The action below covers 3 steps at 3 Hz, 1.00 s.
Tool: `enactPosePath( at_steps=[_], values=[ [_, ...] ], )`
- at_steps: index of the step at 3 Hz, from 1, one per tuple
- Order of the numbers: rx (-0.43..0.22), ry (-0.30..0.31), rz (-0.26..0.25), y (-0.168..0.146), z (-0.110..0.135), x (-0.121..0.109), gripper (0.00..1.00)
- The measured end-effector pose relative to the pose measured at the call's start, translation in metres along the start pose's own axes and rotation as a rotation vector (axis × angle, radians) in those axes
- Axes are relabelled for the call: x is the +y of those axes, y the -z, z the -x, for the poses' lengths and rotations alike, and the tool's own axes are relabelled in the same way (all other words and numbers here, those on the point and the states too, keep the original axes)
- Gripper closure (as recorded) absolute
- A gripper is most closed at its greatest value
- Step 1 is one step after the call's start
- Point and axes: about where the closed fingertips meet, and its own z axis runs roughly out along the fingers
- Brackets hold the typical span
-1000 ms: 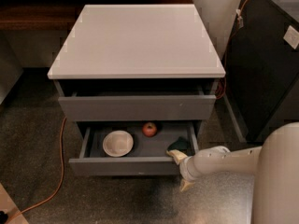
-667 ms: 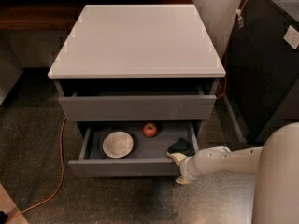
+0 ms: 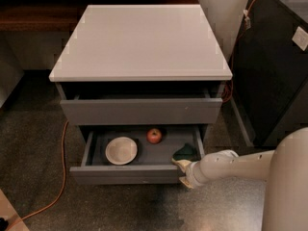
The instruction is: Pick apple from middle drawer and place on counter
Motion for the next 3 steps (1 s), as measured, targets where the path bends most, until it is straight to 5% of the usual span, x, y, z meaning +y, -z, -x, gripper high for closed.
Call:
enactPosePath(
  at_steps=[3],
  values=[
    [0.000,0.000,0.000,0.0015,0.0004,-0.0004,1.00]
  ],
)
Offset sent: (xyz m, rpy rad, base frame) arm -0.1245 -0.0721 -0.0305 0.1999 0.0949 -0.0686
